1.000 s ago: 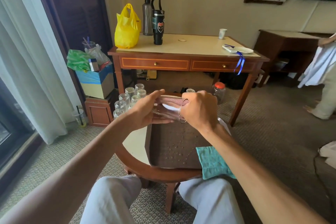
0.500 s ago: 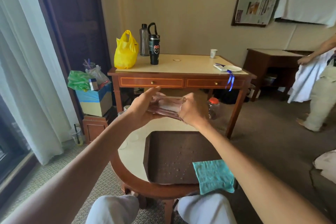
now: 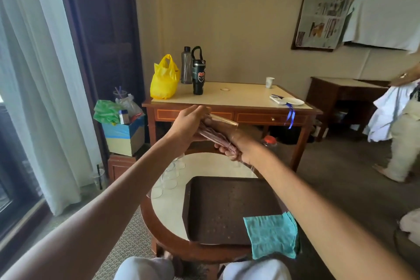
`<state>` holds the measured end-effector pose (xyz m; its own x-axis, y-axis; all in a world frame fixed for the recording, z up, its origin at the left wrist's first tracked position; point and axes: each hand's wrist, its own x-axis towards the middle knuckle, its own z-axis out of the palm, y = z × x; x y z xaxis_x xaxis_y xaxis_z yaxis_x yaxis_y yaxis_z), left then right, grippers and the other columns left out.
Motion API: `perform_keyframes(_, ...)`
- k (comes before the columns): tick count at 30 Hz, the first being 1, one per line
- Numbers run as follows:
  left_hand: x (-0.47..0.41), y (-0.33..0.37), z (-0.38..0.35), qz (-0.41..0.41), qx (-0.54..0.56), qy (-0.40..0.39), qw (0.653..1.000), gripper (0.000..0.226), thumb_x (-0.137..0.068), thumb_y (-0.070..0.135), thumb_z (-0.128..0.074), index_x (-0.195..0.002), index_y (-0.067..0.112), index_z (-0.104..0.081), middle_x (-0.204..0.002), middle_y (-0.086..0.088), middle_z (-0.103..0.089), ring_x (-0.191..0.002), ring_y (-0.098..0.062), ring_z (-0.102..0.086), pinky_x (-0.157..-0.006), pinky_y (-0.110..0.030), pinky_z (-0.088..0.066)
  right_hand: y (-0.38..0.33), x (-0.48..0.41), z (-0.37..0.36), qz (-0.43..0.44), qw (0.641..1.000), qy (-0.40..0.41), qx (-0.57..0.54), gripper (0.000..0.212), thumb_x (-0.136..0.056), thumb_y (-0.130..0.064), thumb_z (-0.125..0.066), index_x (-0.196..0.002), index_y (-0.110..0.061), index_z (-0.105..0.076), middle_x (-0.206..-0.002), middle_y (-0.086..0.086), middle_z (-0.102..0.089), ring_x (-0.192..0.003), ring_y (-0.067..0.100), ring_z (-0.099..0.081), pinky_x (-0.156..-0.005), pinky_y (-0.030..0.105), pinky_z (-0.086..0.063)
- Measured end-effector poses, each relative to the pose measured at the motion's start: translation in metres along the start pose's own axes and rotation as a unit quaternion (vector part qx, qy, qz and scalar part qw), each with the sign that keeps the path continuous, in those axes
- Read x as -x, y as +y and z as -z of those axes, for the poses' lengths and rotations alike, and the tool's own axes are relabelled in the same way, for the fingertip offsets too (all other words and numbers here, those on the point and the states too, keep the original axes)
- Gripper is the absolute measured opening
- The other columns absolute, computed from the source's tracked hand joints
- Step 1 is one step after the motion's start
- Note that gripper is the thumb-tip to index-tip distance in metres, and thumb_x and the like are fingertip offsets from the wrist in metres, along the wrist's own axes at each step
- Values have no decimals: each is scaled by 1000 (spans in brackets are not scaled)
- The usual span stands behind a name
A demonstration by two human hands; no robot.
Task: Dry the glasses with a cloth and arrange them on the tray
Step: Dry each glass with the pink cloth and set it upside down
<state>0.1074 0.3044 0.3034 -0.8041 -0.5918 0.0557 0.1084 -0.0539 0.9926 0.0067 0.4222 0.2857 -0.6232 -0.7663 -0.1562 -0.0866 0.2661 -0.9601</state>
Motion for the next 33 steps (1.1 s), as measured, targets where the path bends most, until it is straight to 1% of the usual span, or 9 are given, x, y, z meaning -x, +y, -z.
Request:
perform_keyframes(3,-2,3,7,81,59,-35,994,26,-95,36,-62,-105,12,-64,-108,-16,-71,-99,-31,-70,-85,-44,-61,-14,13,1,100,957,138,233,30,-100,-24,-57,-72,-13,-57,-55,-2,-60,-37,5,-53,-32,15,-31)
perform_keyframes(6,-4,5,9,130,37,-37,990,34,-99,39,-61,-110,7,-63,-102,-17,-71,-92,-29,-70,-82,-41,-59,-13,16,3,344,754,292,477,30,-87,-29,-58,-58,-21,-54,-51,-6,-52,-40,11,-46,-36,18,-25)
perform_keyframes(8,-5,4,7,133,18,-13,991,29,-103,34,-60,-112,6,-61,-99,-18,-70,-87,-28,-72,-81,-40,-61,-9,10,4,385,718,299,497,29,-80,-36,-53,-58,-19,-61,-50,-6,-53,-41,12,-44,-41,16,-23)
perform_keyframes(13,-7,2,-1,-33,-96,44,994,24,-105,28,-56,-89,10,-63,-80,-9,-63,-70,-20,-64,-60,-28,-56,0,-2,7,205,875,232,372,24,-96,-24,-62,-79,-7,-69,-63,3,-64,-47,8,-51,-33,13,-28)
perform_keyframes(16,-3,1,-5,-154,-147,54,976,19,-100,28,-64,-90,12,-67,-82,-4,-65,-76,-15,-62,-68,-28,-54,9,-5,-3,40,997,56,43,48,-99,-51,-52,-97,-7,-71,-71,8,-69,-45,9,-53,-37,20,-32)
perform_keyframes(21,-3,-5,0,-66,-46,-23,997,14,-99,24,-65,-102,11,-69,-96,-15,-69,-90,-27,-66,-78,-38,-56,13,-5,1,107,977,134,129,40,-94,-47,-64,-80,-9,-67,-53,0,-65,-37,11,-55,-38,26,-46)
perform_keyframes(27,0,-13,1,140,28,-39,989,34,-103,34,-59,-118,4,-61,-101,-19,-73,-87,-29,-75,-72,-43,-63,21,2,12,361,745,324,458,34,-70,-3,-70,-54,-23,-49,-45,-10,-43,-39,14,-40,-40,17,-14)
perform_keyframes(30,-1,-16,0,72,-19,5,997,23,-104,27,-57,-107,6,-63,-90,-15,-70,-78,-27,-75,-75,-47,-65,24,-10,12,338,773,320,432,28,-77,-16,-73,-54,-16,-56,-48,-5,-55,-43,18,-53,-34,25,-28)
perform_keyframes(33,0,-16,0,-86,-128,37,987,21,-102,26,-57,-97,8,-67,-85,-9,-68,-80,-23,-69,-79,-41,-63,23,-9,2,177,942,187,217,31,-92,-40,-70,-70,-19,-68,-58,-3,-63,-40,6,-57,-38,25,-47)
